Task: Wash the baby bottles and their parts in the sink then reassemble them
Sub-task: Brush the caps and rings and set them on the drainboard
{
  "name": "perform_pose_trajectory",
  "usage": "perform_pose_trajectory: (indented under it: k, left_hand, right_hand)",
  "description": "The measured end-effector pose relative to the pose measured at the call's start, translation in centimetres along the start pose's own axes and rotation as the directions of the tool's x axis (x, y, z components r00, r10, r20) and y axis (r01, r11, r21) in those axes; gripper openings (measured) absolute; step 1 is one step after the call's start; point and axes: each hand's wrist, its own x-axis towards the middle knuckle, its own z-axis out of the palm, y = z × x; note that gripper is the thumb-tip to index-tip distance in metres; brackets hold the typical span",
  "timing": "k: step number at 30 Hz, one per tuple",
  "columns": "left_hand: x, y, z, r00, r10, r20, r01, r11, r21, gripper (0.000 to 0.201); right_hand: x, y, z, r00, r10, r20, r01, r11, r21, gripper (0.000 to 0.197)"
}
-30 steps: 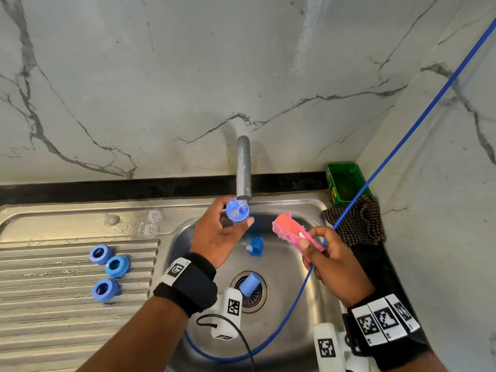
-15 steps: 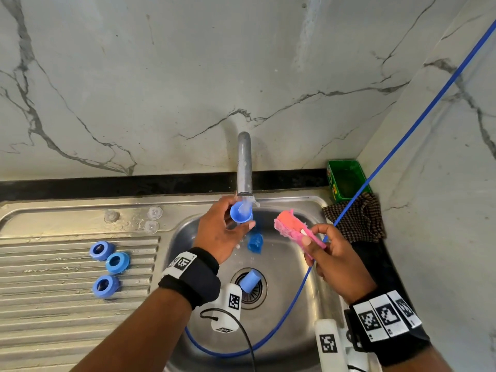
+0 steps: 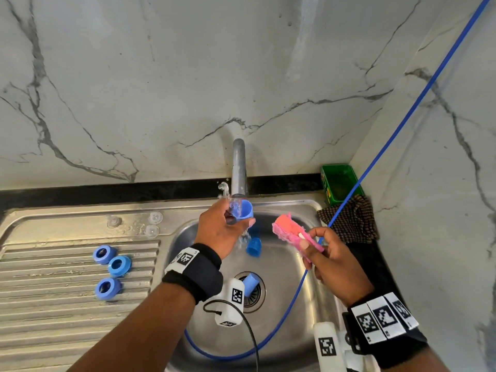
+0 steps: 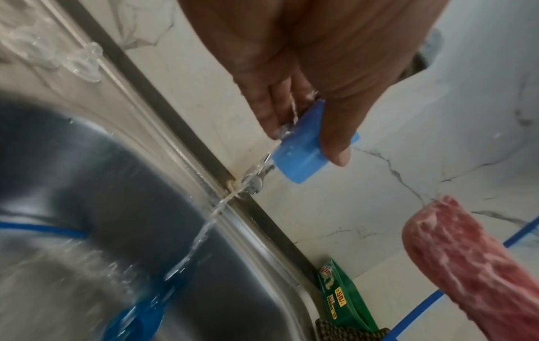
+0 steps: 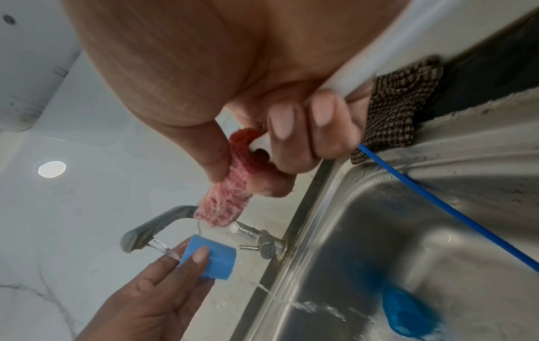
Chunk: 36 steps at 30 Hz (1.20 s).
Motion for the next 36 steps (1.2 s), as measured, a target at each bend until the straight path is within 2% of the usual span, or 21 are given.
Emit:
perform_pose_trajectory:
  k: [5,7,8,9,10,11,12,13,14,15,16,18,20,22,24,27,29,31,33,36]
  left_hand:
    - [-0.8,0.5,0.4,0.998,0.028,-0.056,-0.035,0.993,-0.114,0.034]
    - [-1.5,0.7,0.5,0.998,0.006,-0.069,-0.021,0.975,-0.22,0.036]
    - [-1.8,0.9,0.5,0.998,-0.025,-0.056,0.005,0.941,-0.34,0.039]
    - [-2.1,0.9,0.6,0.995,-0.096,-0.016,0.073,0.85,-0.522,0.043]
    - [-2.4,1.0,0.6,0.977,-0.204,0.054,0.181,0.674,-0.716,0.042]
    - [-2.8,1.3,0.7,0.94,-0.304,0.154,0.284,0.448,-0.848,0.038]
    - [-3.4,1.6,0.6,0.892,-0.371,0.257,0.359,0.236,-0.903,0.035]
    - [-4.0,1.9,0.5,0.848,-0.404,0.343,0.407,0.08,-0.91,0.035]
    - [-4.6,2.1,0.4,0.819,-0.409,0.403,0.439,-0.008,-0.899,0.038]
    - [-5.0,2.1,0.3,0.804,-0.4,0.441,0.467,-0.034,-0.883,0.041]
    - [-5.4,2.1,0.2,0.798,-0.391,0.459,0.498,-0.004,-0.867,0.044]
    - [-6.0,2.0,0.2,0.786,-0.395,0.476,0.57,0.167,-0.804,0.049]
    - [-6.7,2.0,0.3,0.757,-0.438,0.485,0.637,0.331,-0.696,0.057]
    - [-7.6,1.9,0.7,0.747,-0.498,0.441,0.651,0.416,-0.635,0.061]
    - [-8.5,2.2,0.9,0.779,-0.533,0.33,0.601,0.486,-0.635,0.047]
    - [-9.3,2.2,0.8,0.844,-0.51,0.164,0.489,0.609,-0.625,0.021]
    - [-9.8,1.0,-0.4,0.892,-0.451,0.045,0.422,0.79,-0.446,0.027]
    - [-10.1,-0.4,-2.4,0.944,-0.32,-0.077,0.307,0.941,-0.143,0.036]
    - [-10.2,-1.8,-5.2,0.973,-0.213,-0.092,0.219,0.974,0.06,0.038]
    - [-9.5,-3.9,-9.6,0.978,-0.2,-0.062,0.205,0.976,0.075,0.04]
  right_hand:
    - [-0.9,-0.5,-1.0,1.0,-0.01,-0.007,0.01,0.999,0.037,0.035]
    - [-1.4,-0.6,-1.5,1.0,-0.019,-0.016,0.02,0.998,0.052,0.027]
    - [-1.6,-0.5,-1.7,1.0,-0.022,-0.02,0.023,0.998,0.058,0.021]
    - [-1.8,-0.4,-2.0,1.0,-0.022,-0.02,0.024,0.998,0.064,0.016]
    - [-1.9,-0.2,-2.2,1.0,-0.021,-0.015,0.022,0.997,0.071,0.013]
    - [-2.1,0.0,-2.4,1.0,-0.018,-0.008,0.019,0.997,0.077,0.012]
    - [-2.4,0.1,-2.7,1.0,-0.019,0.0,0.019,0.997,0.08,0.011]
    - [-2.7,0.1,-2.9,1.0,-0.021,0.007,0.02,0.997,0.079,0.011]
    - [-2.9,0.2,-3.0,1.0,-0.024,0.014,0.023,0.997,0.079,0.012]
    - [-3.1,0.3,-3.2,0.999,-0.027,0.022,0.025,0.996,0.084,0.014]
    - [-3.3,0.3,-3.3,0.999,-0.031,0.032,0.028,0.996,0.088,0.014]
    - [-3.7,0.3,-3.7,0.998,-0.037,0.056,0.032,0.996,0.089,0.019]
    - [-4.0,0.2,-3.9,0.996,-0.045,0.079,0.038,0.995,0.093,0.031]
    - [-4.3,0.2,-4.1,0.994,-0.053,0.099,0.044,0.995,0.093,0.04]
    - [-4.5,0.2,-4.1,0.99,-0.058,0.126,0.046,0.994,0.097,0.037]
    - [-4.4,0.2,-3.9,0.985,-0.066,0.162,0.055,0.996,0.071,0.019]
    - [-4.3,-0.1,-2.8,0.982,-0.068,0.174,0.06,0.997,0.05,0.02]
    - [-4.5,-0.6,-1.4,0.981,-0.073,0.182,0.064,0.997,0.053,0.028]
    - [-4.6,-0.9,0.5,0.978,-0.076,0.193,0.071,0.997,0.033,0.026]
    - [-4.8,-1.3,3.4,0.977,-0.08,0.197,0.083,0.997,-0.008,0.021]
